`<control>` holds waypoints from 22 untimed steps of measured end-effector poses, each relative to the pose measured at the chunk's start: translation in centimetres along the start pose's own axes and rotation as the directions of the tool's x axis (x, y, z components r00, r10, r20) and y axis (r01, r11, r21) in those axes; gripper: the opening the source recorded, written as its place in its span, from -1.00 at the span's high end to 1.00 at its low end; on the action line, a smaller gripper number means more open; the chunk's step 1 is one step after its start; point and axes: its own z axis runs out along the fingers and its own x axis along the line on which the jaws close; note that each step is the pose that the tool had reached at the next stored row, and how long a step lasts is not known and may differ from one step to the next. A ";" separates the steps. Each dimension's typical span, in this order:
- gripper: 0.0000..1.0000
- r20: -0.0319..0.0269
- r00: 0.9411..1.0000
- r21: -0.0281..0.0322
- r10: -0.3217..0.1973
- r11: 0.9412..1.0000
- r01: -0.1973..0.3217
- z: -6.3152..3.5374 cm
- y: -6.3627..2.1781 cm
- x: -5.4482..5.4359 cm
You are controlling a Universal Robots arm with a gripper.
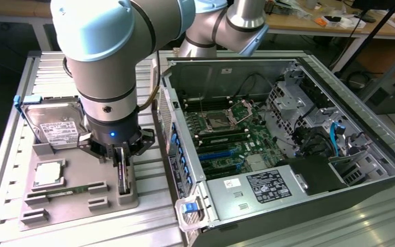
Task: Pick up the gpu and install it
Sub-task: 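Pick up the gpu and move the gpu toward the slot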
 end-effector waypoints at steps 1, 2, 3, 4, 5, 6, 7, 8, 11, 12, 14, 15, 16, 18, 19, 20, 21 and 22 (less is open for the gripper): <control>0.45 0.000 1.000 0.000 0.000 1.000 0.000 0.00 0.00 0.0; 0.45 0.000 1.000 0.000 0.000 1.000 0.000 0.00 0.00 0.0; 0.45 0.000 1.000 0.000 0.000 1.000 0.000 0.00 0.00 0.0; 0.45 0.000 1.000 0.000 0.000 1.000 0.000 0.00 0.00 0.0; 0.45 0.000 1.000 0.000 0.000 1.000 0.000 0.00 0.00 0.0; 0.45 0.000 1.000 0.000 0.000 1.000 0.000 0.00 0.00 0.0; 0.45 0.000 1.000 0.000 0.000 1.000 0.000 -0.02 0.00 0.0; 0.45 0.000 1.000 0.000 0.000 1.000 0.000 -0.07 0.01 0.0; 0.45 -0.001 1.000 0.000 0.000 1.000 0.000 -0.38 0.02 0.0; 0.45 -0.001 1.000 0.000 0.000 1.000 0.000 -0.48 0.03 0.0; 0.45 -0.001 1.000 0.000 0.000 1.000 0.000 -0.73 0.04 0.0; 0.45 -0.001 1.000 0.000 0.000 1.000 0.000 -0.87 0.05 0.0; 0.45 -0.001 1.000 0.000 0.000 1.000 0.000 -1.07 0.06 0.0; 0.45 -0.001 1.000 0.000 0.000 1.000 0.000 -1.27 0.07 0.0; 0.45 -0.001 1.000 0.000 0.000 1.000 0.000 -1.27 0.07 0.0; 0.45 -0.001 1.000 0.000 0.000 1.000 0.000 -1.27 0.07 0.0; 0.45 -0.001 1.000 0.000 0.000 1.000 0.000 -1.27 0.07 0.0; 0.46 -0.001 1.000 0.000 0.000 1.000 0.000 -1.27 0.07 0.0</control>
